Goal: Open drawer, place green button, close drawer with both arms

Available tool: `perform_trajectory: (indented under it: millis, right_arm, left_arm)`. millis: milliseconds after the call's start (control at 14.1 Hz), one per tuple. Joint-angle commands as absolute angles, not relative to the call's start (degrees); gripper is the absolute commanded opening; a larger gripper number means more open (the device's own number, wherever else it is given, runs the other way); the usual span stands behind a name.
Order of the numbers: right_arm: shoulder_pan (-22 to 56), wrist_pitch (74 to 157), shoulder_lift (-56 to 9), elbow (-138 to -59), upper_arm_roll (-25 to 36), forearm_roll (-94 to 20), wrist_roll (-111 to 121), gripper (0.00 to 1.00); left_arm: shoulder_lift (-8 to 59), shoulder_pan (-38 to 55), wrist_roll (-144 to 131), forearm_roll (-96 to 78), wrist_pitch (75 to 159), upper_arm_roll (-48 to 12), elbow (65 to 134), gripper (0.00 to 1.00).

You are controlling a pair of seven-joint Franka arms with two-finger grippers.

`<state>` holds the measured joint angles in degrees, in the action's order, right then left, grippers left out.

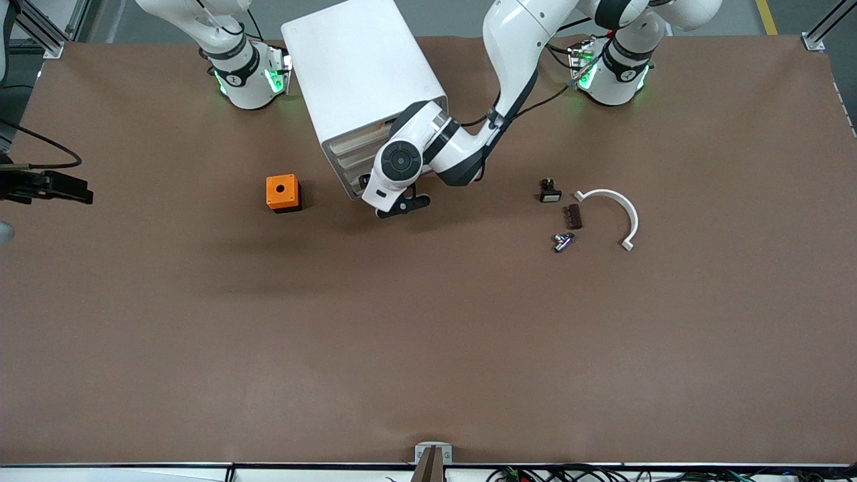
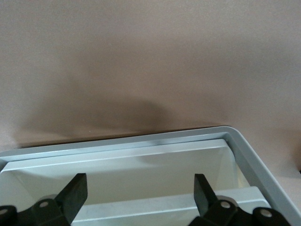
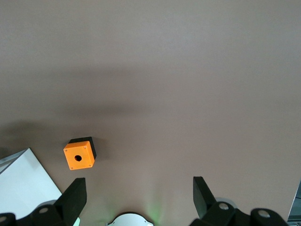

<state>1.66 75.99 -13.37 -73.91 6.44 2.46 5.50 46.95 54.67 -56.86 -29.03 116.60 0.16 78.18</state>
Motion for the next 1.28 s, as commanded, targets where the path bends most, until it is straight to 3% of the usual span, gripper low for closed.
perform_trajectory:
  millis: [0,426,781,1206]
  right_arm:
    - [0.35,74.36,-12.84,-72.51,5.19,2.11,5.71,1.0]
    - [-0.78,73.39,-9.41,-73.21,5.19,1.14,5.54,1.0]
    - [-0.62,74.0,-5.98,-75.85,5.1,1.05,5.54,1.0]
    - [-0.18,78.05,0.52,-83.93,4.75,0.97,5.54,1.0]
  left_arm:
    - [46.93,55.46,-57.22,-30.15,116.54,0.44,78.57,1.0]
    - [45.88,53.53,-57.22,-29.8,116.54,1.14,78.31,1.0]
    - [42.28,45.37,-57.39,-28.83,116.46,1.41,78.31,1.0]
    - [39.29,37.1,-57.39,-23.48,116.46,1.23,79.1,1.0]
